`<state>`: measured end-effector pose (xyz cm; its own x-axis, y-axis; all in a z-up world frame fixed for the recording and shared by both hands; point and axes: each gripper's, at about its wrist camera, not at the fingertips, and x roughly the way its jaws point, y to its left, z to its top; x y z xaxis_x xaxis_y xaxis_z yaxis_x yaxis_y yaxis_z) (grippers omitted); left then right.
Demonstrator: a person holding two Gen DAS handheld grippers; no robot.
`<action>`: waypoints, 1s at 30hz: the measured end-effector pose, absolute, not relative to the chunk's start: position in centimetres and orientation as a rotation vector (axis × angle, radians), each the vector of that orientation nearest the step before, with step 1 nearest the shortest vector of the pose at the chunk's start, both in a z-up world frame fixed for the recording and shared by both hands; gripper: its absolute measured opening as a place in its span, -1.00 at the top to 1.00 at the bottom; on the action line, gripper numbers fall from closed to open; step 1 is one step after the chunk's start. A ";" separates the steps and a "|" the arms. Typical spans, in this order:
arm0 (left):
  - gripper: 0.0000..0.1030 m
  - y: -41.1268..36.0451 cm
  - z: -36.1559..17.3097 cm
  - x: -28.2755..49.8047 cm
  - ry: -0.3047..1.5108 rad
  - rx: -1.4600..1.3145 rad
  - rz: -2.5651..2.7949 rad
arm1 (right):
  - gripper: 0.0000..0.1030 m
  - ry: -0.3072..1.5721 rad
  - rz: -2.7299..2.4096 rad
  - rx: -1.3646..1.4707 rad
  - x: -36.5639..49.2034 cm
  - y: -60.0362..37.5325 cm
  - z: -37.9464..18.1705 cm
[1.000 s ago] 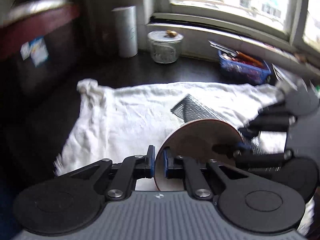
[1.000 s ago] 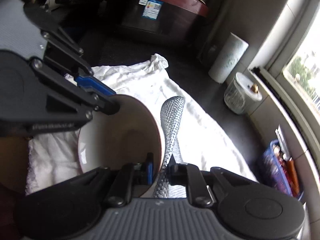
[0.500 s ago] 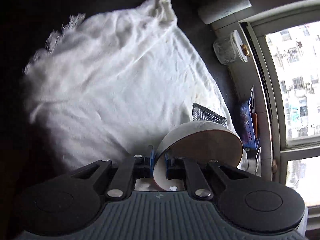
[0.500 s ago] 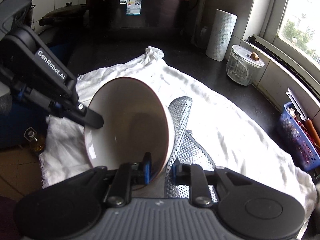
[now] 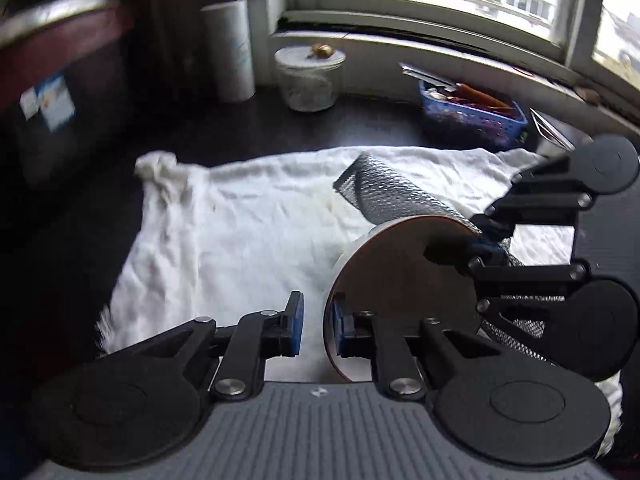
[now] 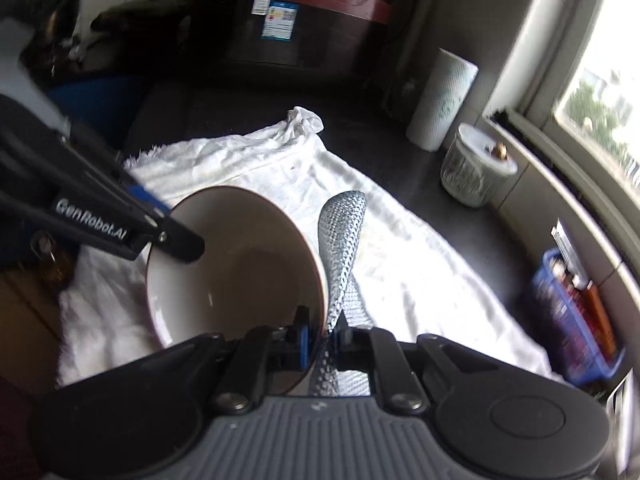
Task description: Clean bowl
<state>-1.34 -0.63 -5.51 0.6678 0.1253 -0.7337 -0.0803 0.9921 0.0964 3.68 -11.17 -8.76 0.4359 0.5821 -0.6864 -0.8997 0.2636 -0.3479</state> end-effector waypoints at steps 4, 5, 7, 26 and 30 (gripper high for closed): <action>0.84 0.1 -5.5 -1.2 0.829 -0.023 0.118 | 0.81 0.453 1.063 -0.840 3.5 -11.0 -8.3; 0.84 0.9 -5.7 -1.3 0.838 -0.096 0.130 | 0.81 0.456 1.063 -0.841 3.5 -11.0 -8.3; 0.84 2.3 -6.3 -1.7 0.849 -0.219 0.144 | 0.79 0.485 1.064 -0.812 3.9 -11.0 -8.3; 0.77 10.1 -15.3 -5.9 0.885 -1.362 0.206 | 0.58 0.699 1.070 -0.569 4.9 -12.2 -10.1; 0.77 9.0 -14.4 -4.8 0.931 -1.216 0.198 | 0.51 0.760 1.086 -0.503 5.5 -12.4 -10.6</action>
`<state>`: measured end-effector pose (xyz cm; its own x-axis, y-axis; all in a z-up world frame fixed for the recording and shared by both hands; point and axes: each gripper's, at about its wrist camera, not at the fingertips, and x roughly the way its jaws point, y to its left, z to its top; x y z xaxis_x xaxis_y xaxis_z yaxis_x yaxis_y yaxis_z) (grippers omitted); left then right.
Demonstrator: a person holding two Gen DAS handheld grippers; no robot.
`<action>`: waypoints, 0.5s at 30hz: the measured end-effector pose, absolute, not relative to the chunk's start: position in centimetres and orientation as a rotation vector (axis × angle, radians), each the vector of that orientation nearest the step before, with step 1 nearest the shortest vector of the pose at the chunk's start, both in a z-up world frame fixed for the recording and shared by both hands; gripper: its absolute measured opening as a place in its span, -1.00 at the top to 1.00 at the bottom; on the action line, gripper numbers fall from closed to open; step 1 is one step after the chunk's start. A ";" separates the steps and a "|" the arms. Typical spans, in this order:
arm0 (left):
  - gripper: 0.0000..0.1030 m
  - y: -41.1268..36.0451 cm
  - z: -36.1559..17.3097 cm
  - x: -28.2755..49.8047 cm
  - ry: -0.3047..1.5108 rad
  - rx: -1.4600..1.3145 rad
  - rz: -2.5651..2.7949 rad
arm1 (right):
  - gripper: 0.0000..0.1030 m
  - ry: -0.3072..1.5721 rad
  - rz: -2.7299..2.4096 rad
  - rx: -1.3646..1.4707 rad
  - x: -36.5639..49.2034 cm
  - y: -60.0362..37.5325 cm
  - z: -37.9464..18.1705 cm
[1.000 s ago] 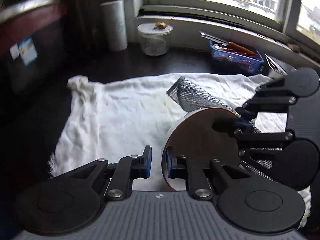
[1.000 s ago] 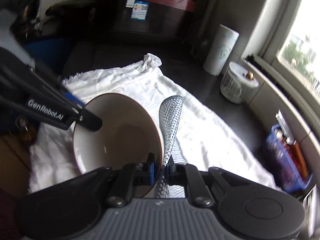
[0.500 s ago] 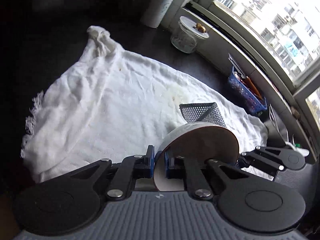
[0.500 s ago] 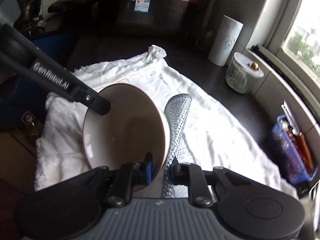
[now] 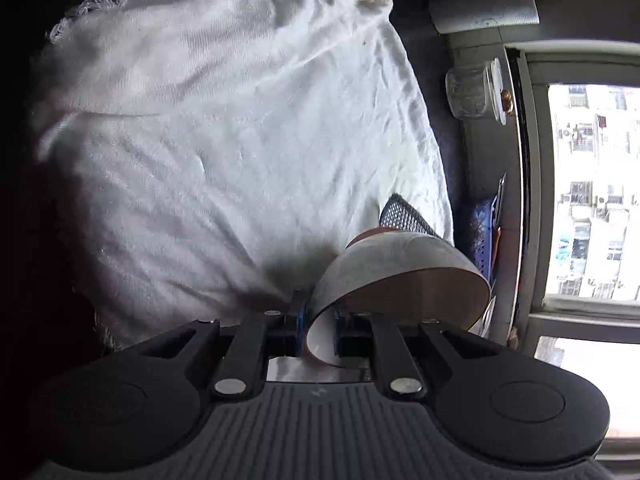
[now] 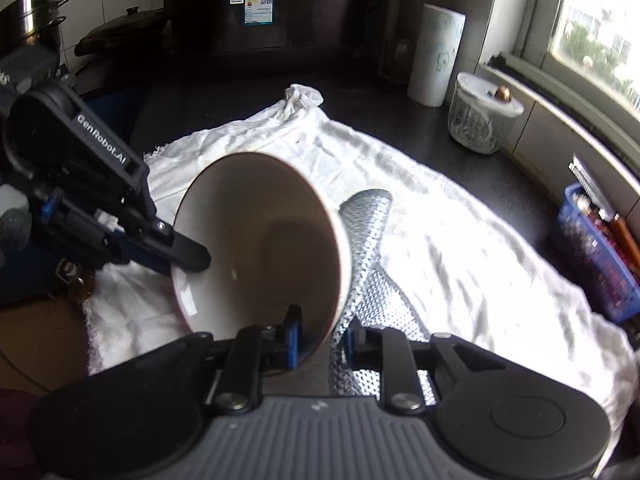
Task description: Clean bowl
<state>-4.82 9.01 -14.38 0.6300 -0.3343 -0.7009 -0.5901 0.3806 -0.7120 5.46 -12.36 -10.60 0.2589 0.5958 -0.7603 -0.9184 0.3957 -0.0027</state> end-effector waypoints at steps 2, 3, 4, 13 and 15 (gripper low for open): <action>0.77 8.1 -12.4 -3.7 0.937 -0.993 0.191 | 0.62 0.764 1.084 -0.455 5.8 -12.7 -10.8; 0.76 7.4 -11.4 -3.2 0.939 -0.869 0.191 | 0.68 0.753 1.080 -0.446 5.8 -12.9 -10.7; 0.76 6.7 -10.4 -2.7 0.939 -0.746 0.190 | 0.69 0.741 1.074 -0.441 5.8 -13.0 -10.5; 0.76 -0.5 -5.8 -1.0 0.831 0.042 0.112 | 0.81 0.514 1.018 -0.710 4.3 -12.0 -8.7; 0.76 -0.4 -5.7 -0.7 0.829 0.021 0.094 | 0.81 0.479 1.021 -0.771 4.0 -11.7 -8.3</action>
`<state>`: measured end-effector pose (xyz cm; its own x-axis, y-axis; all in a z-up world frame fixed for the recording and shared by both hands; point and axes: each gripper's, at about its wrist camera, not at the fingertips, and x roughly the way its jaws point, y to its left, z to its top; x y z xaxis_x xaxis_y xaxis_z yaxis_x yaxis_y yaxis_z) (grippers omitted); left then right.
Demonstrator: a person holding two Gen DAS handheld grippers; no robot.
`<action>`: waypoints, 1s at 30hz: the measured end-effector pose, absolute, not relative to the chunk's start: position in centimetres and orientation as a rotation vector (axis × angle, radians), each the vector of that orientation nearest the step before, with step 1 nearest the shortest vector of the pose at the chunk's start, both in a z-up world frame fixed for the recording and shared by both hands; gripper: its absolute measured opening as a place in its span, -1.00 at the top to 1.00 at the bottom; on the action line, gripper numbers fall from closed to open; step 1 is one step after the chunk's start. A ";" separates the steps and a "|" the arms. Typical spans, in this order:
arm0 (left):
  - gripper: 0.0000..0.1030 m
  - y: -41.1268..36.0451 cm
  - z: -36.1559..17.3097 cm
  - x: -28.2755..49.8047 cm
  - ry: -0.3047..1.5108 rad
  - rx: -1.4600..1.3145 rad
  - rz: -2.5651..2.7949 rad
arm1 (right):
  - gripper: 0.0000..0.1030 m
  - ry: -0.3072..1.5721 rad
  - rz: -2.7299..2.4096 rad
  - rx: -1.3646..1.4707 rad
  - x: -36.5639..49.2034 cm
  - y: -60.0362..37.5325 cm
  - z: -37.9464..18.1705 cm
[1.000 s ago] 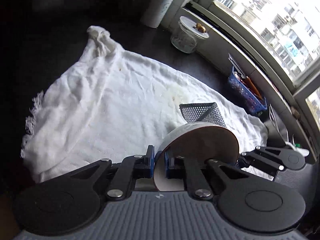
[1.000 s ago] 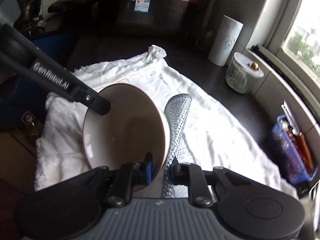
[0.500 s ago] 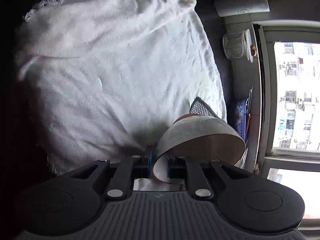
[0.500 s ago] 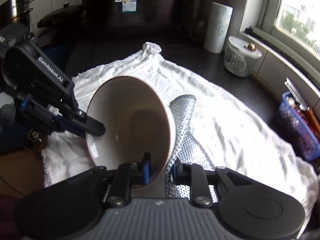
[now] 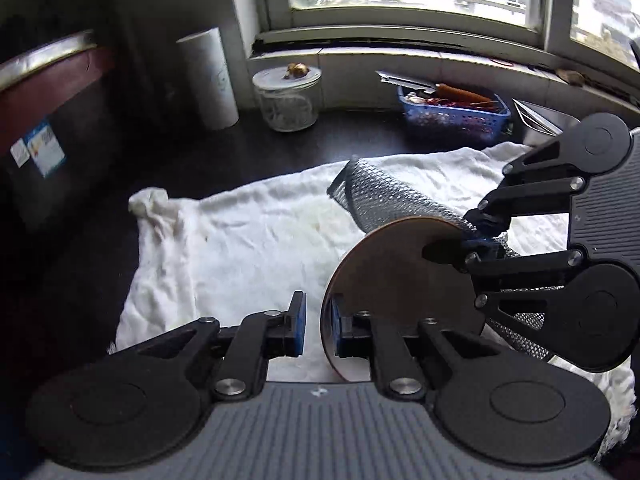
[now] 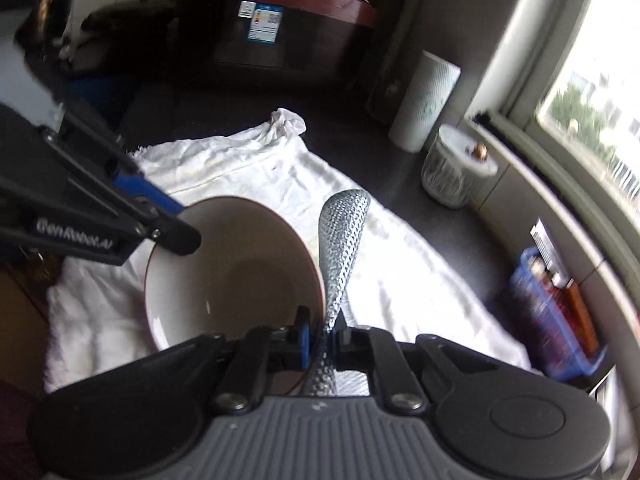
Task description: Clean bowl
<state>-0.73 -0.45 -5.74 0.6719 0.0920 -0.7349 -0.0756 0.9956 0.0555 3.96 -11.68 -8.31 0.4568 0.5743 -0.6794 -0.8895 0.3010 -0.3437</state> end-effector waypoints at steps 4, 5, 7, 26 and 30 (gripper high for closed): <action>0.76 2.0 -6.4 -0.7 0.859 -0.179 0.114 | 0.76 0.543 1.040 -0.715 4.8 -11.9 -8.2; 0.76 2.7 -6.7 -0.9 0.868 -0.248 0.117 | 0.75 0.573 1.047 -0.690 5.2 -12.0 -8.3; 0.76 4.2 -7.5 -1.2 0.885 -0.390 0.122 | 0.69 0.619 1.056 -0.652 5.8 -12.2 -8.6; 0.74 10.4 -16.0 -5.1 0.915 -1.361 0.228 | 0.58 0.753 1.093 -0.514 5.2 -12.5 -10.4; 0.73 9.3 -13.3 -3.7 0.930 -1.065 0.211 | 0.65 0.759 1.082 -0.499 5.3 -12.4 -10.3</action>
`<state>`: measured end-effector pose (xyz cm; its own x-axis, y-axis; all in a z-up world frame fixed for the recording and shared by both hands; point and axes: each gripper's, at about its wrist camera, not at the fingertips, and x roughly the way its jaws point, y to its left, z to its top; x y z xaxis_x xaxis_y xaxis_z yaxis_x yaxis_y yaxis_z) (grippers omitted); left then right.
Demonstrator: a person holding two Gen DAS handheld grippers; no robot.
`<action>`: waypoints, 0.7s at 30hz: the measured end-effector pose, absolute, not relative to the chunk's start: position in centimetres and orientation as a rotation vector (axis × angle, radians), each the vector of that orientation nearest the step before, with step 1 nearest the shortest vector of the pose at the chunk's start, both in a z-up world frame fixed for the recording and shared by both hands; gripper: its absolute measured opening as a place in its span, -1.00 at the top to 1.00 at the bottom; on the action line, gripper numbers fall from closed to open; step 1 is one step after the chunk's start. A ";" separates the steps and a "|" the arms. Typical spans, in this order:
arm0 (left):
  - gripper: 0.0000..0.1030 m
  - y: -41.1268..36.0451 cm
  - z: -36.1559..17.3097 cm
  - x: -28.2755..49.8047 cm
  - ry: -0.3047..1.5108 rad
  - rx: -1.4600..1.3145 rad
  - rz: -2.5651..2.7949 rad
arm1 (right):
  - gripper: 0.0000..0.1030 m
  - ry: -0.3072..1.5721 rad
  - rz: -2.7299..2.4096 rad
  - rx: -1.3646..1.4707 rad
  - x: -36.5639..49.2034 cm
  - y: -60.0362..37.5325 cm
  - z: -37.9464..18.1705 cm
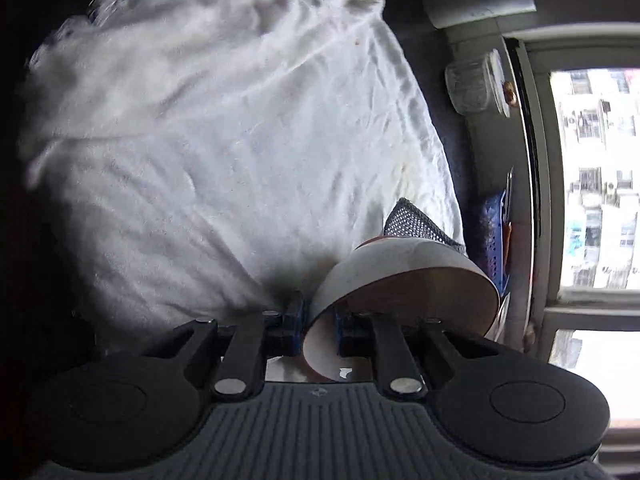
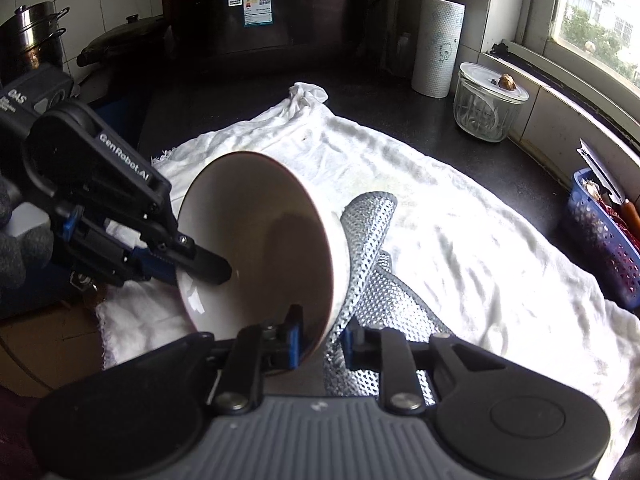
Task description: Clean bowl
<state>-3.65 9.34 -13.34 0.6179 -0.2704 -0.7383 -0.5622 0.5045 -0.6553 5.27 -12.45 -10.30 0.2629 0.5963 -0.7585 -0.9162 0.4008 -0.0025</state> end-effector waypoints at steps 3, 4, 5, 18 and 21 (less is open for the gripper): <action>0.73 7.4 -10.4 -2.3 0.929 -0.702 0.205 | 0.71 0.755 1.074 -0.495 5.4 -12.6 -10.1; 0.73 6.6 -9.6 -2.1 0.920 -0.591 0.199 | 0.71 0.753 1.072 -0.500 5.5 -12.5 -10.0; 0.73 5.8 -8.9 -1.8 0.909 -0.482 0.192 | 0.71 0.750 1.070 -0.509 5.5 -12.4 -9.9; 0.80 1.4 -6.3 -1.1 0.818 -0.101 0.118 | 0.80 0.670 1.041 -0.613 5.9 -12.0 -7.9; 0.80 3.2 -7.0 -1.6 0.845 -0.256 0.141 | 0.79 0.703 1.050 -0.597 6.1 -12.1 -8.4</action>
<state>-1.61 3.17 -7.00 0.6571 0.0219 -0.7535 -0.2244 0.9599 -0.1678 6.15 -12.06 -8.40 0.3232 0.5627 -0.7608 -0.9180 0.3816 -0.1078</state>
